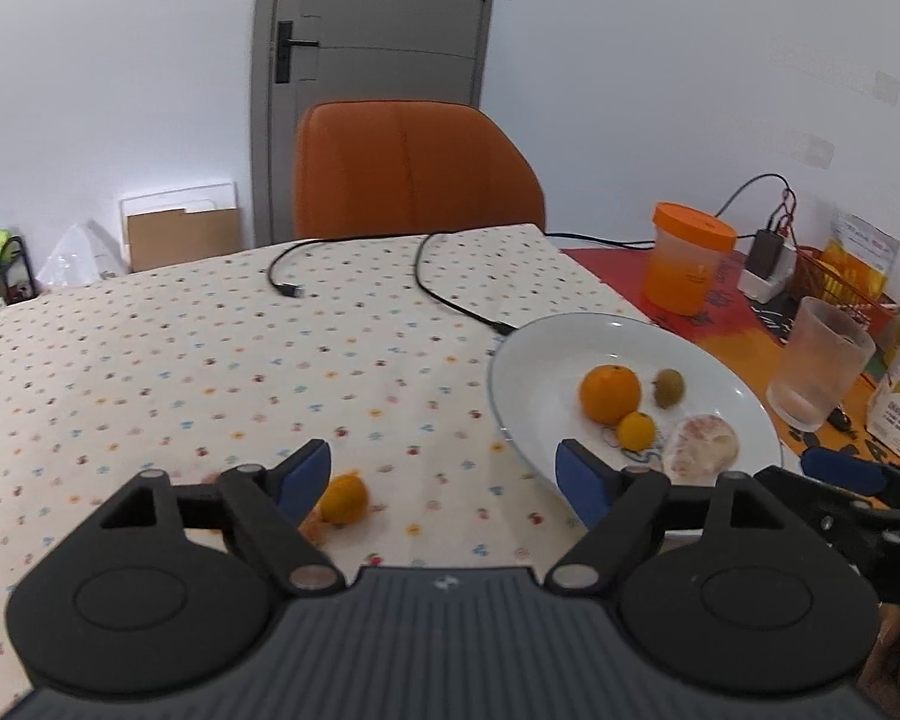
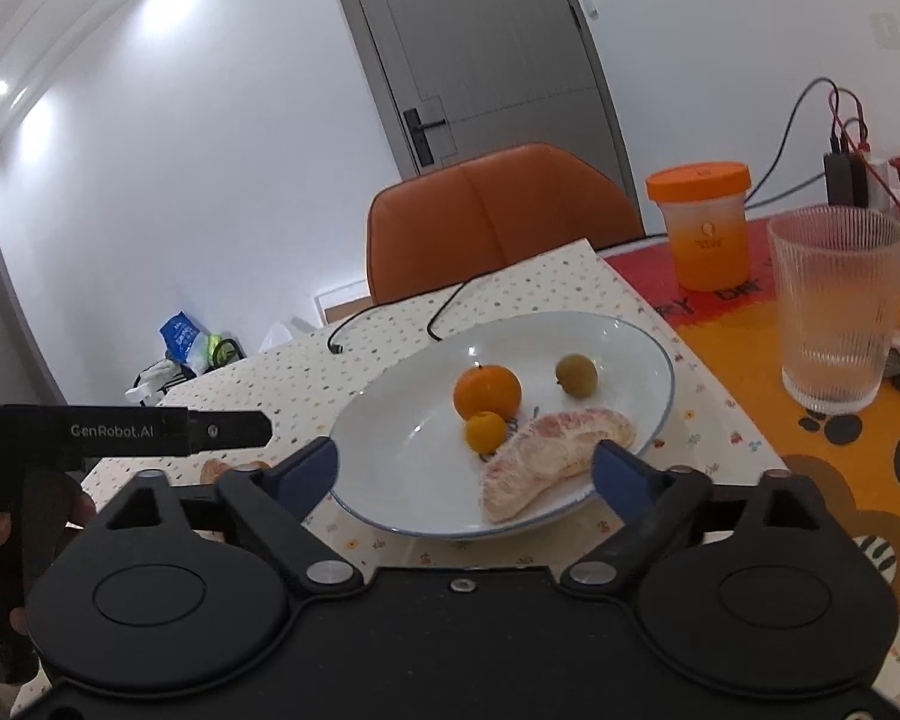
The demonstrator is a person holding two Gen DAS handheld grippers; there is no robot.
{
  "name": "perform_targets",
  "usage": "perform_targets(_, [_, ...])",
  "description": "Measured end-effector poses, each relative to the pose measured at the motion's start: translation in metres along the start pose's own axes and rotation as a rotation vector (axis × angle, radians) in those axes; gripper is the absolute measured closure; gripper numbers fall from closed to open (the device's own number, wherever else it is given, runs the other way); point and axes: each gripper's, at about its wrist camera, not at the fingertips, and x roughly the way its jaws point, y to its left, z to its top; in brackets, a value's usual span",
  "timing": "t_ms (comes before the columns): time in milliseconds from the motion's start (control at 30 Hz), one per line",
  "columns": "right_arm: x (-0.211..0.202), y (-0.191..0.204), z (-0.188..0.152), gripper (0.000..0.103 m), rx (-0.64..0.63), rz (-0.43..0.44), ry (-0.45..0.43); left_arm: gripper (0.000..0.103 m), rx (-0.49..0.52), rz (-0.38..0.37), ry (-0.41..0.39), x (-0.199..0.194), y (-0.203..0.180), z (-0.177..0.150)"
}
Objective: Organize fruits
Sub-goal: 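Move both open tools back from the plate to the fruit pile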
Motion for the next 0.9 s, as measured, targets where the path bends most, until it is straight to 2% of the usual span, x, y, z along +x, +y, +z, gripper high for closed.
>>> perform_targets(167, [0.004,0.010,0.003,0.001,-0.018,-0.015,-0.006,0.020,-0.020,0.041,0.007,-0.013,0.014,0.001])
perform_targets(467, [0.013,0.037,0.004,0.000,-0.056,0.035,0.000,0.017,-0.072,0.100,-0.043,-0.043,0.046,0.008])
perform_targets(900, [0.031,0.069,0.005,0.001,-0.094,0.120,0.029,0.017,-0.158,0.125,-0.018,-0.060,0.090,-0.006])
